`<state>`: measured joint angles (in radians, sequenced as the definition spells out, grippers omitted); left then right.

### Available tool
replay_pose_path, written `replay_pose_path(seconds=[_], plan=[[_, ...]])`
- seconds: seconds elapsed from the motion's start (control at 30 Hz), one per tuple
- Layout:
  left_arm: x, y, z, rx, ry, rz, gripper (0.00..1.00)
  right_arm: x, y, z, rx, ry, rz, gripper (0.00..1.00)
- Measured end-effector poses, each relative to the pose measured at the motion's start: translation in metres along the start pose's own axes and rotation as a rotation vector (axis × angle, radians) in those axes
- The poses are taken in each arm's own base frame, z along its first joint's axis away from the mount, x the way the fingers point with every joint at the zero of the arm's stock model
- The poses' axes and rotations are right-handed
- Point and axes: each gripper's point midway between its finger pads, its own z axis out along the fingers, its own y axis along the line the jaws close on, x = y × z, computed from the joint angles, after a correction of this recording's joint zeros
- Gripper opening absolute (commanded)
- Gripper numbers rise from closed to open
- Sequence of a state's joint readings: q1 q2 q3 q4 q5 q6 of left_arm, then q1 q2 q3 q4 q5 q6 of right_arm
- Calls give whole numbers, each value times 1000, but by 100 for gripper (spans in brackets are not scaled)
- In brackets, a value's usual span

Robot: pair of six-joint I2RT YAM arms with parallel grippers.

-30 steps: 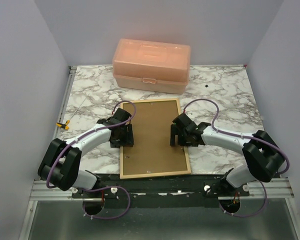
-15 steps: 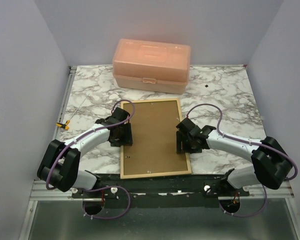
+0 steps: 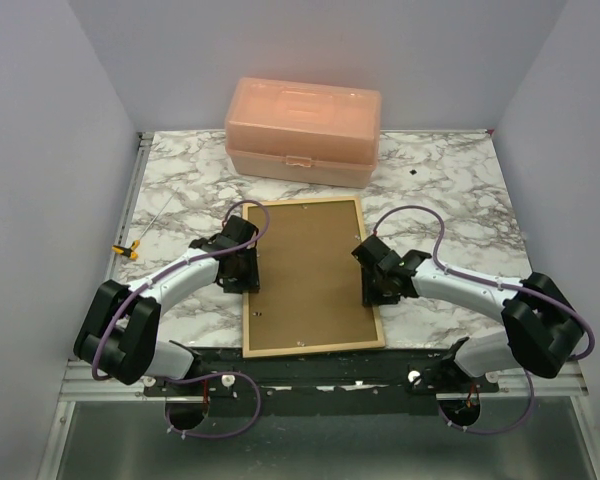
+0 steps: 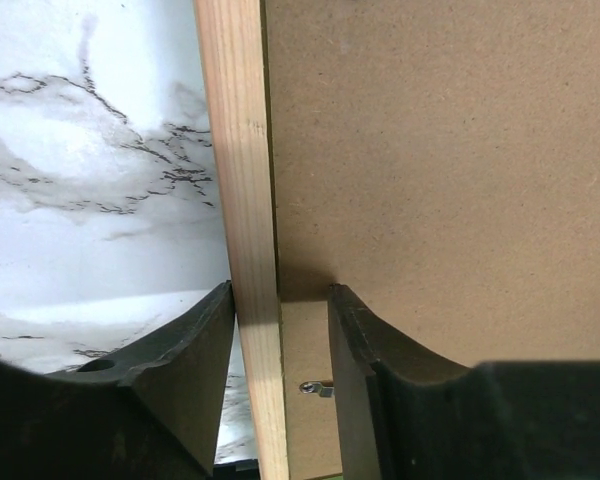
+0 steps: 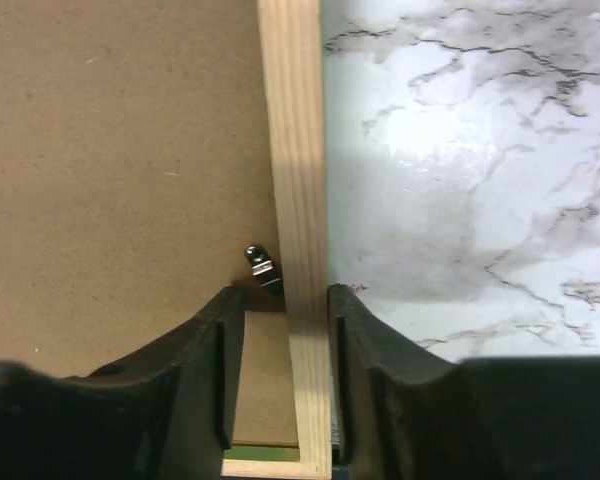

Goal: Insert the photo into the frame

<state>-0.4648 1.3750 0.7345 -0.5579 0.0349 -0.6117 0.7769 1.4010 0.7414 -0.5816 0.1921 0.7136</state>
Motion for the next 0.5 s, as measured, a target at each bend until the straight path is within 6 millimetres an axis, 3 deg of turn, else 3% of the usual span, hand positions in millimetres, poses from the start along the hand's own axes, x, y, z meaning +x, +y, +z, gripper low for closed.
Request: replay_pose_path(seconds=[0.27, 0.33, 0.4, 0.5], plan=[[0, 3, 0, -1, -6, 7, 36, -1, -10, -1, 42, -5, -10, 0], [1, 3, 0, -1, -6, 11, 35, -1, -10, -1, 41, -6, -10, 0], [1, 4, 0, 0, -7, 14, 35, -1, -9, -1, 41, -6, -11, 8], [1, 4, 0, 0, -8, 15, 34, -2, -9, -2, 41, -4, -15, 47]])
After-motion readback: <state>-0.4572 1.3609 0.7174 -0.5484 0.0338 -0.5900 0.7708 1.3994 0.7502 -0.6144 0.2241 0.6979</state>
